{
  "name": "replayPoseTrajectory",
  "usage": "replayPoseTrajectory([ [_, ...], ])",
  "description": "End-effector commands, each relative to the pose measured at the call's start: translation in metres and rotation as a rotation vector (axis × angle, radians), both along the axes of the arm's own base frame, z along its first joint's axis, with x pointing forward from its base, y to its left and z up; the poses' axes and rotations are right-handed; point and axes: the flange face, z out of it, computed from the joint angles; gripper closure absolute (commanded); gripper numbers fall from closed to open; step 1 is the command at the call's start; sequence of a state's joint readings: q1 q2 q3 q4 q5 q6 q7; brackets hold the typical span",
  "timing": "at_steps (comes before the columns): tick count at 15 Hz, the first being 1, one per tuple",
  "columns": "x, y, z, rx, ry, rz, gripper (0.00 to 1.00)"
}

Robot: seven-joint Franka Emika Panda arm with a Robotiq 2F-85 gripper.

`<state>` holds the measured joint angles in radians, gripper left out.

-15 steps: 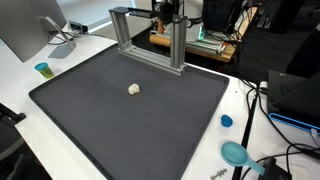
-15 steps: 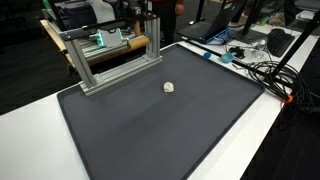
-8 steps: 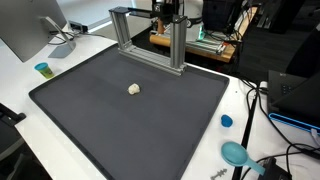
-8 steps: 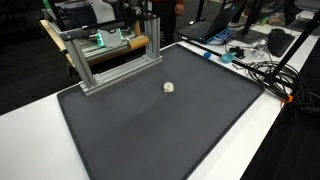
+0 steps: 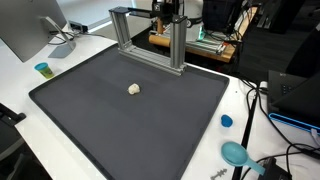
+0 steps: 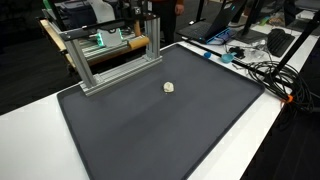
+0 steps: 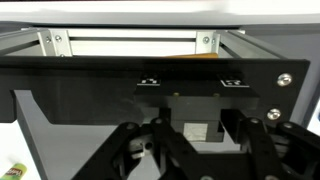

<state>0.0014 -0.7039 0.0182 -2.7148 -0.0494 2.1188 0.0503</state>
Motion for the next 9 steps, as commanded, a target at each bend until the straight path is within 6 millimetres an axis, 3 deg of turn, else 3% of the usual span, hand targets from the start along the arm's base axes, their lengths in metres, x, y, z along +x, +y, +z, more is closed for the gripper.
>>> replayPoseTrajectory([
  [1, -0.0074, -0.0008, -0.0041, 0.013, -0.007, 0.007, 0.64],
  [2, -0.0071, -0.0005, -0.0041, 0.012, -0.007, 0.007, 0.65],
  [4, -0.0058, -0.0001, -0.0033, 0.025, -0.009, 0.013, 0.77],
  [9, -0.0007, -0.0059, -0.0014, 0.084, -0.015, 0.049, 0.78],
])
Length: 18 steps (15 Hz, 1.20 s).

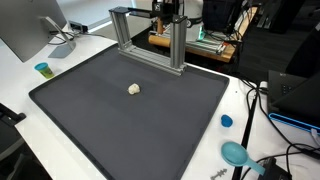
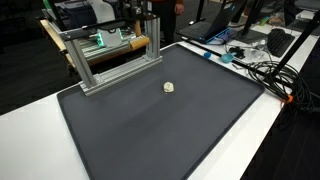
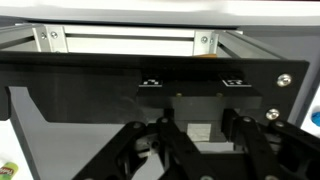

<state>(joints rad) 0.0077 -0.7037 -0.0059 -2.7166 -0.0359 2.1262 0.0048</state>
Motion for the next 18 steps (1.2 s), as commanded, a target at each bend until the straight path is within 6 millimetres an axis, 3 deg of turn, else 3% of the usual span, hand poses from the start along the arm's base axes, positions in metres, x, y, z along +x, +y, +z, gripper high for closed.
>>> replayPoseTrajectory([
  [1, 0.002, -0.004, 0.001, 0.047, -0.028, -0.021, 0.78],
  [5, 0.03, -0.019, 0.023, 0.006, -0.159, -0.169, 0.78],
  [9, 0.093, -0.029, 0.043, -0.062, -0.249, -0.218, 0.78],
  [11, 0.129, -0.024, 0.045, -0.056, -0.202, -0.242, 0.78],
  [12, 0.086, -0.027, 0.04, -0.041, -0.232, -0.218, 0.78],
  [13, 0.098, -0.027, 0.039, -0.039, -0.223, -0.218, 0.53],
  [16, 0.097, -0.028, 0.029, -0.038, -0.203, -0.22, 0.53],
  [17, 0.095, -0.028, 0.03, -0.038, -0.206, -0.22, 0.78],
  [18, 0.099, -0.018, 0.029, -0.041, -0.224, -0.233, 0.78],
])
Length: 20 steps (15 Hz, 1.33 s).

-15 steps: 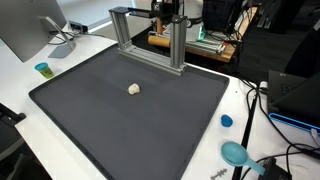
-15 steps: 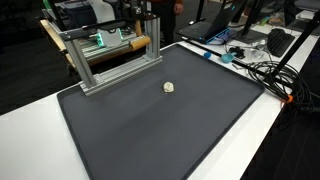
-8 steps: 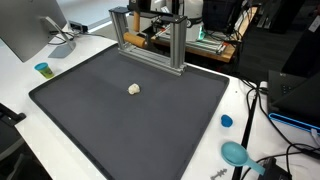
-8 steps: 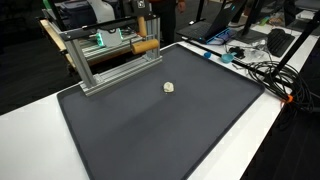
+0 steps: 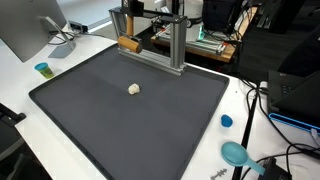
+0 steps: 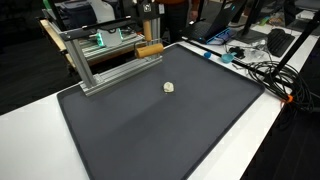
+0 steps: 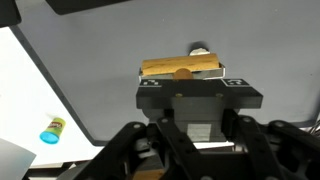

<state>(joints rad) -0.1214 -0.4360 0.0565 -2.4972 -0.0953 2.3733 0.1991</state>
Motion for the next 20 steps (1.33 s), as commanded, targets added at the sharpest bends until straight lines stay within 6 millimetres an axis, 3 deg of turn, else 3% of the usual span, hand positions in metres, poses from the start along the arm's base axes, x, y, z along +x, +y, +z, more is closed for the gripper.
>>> replayPoseTrajectory([
  [1, 0.01, 0.019, -0.002, -0.004, -0.025, -0.013, 0.78],
  [5, 0.044, 0.055, -0.01, -0.023, 0.022, 0.018, 0.78],
  [10, 0.101, 0.047, -0.028, 0.046, 0.084, 0.044, 0.78],
  [11, 0.074, 0.055, -0.029, 0.016, 0.057, 0.039, 0.78],
  [12, 0.082, 0.052, -0.034, 0.021, 0.067, 0.037, 0.53],
  [13, 0.083, 0.051, -0.04, 0.022, 0.078, 0.036, 0.53],
  [14, 0.083, 0.052, -0.042, 0.022, 0.081, 0.038, 0.78],
  [20, 0.102, 0.045, -0.068, 0.042, 0.042, 0.024, 0.78],
])
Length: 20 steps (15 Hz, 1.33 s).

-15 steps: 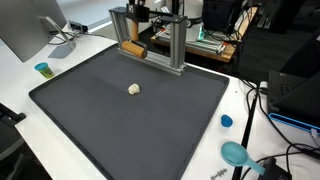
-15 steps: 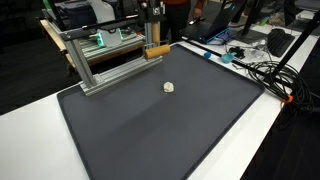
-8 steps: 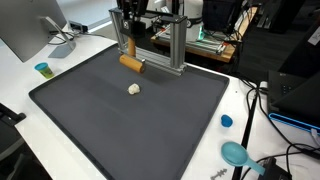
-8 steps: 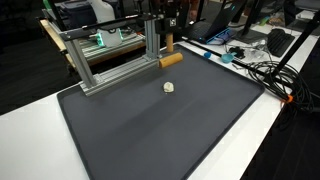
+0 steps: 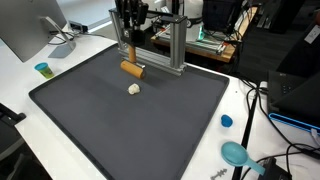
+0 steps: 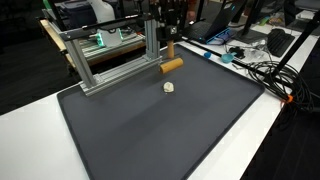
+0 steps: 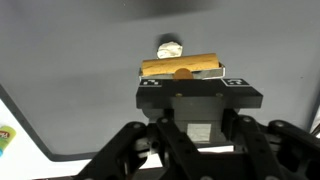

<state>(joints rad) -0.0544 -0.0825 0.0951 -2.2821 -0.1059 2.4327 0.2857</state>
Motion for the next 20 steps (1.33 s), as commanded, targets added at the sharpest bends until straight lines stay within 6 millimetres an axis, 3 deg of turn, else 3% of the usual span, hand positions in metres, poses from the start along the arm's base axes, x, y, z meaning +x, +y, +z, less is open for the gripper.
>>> replayPoseTrajectory([
  [1, 0.014, -0.007, -0.014, 0.011, -0.016, -0.016, 0.78],
  [7, 0.021, -0.015, -0.047, 0.022, 0.029, -0.038, 0.78],
  [20, 0.032, -0.017, -0.063, 0.013, 0.045, -0.044, 0.78],
])
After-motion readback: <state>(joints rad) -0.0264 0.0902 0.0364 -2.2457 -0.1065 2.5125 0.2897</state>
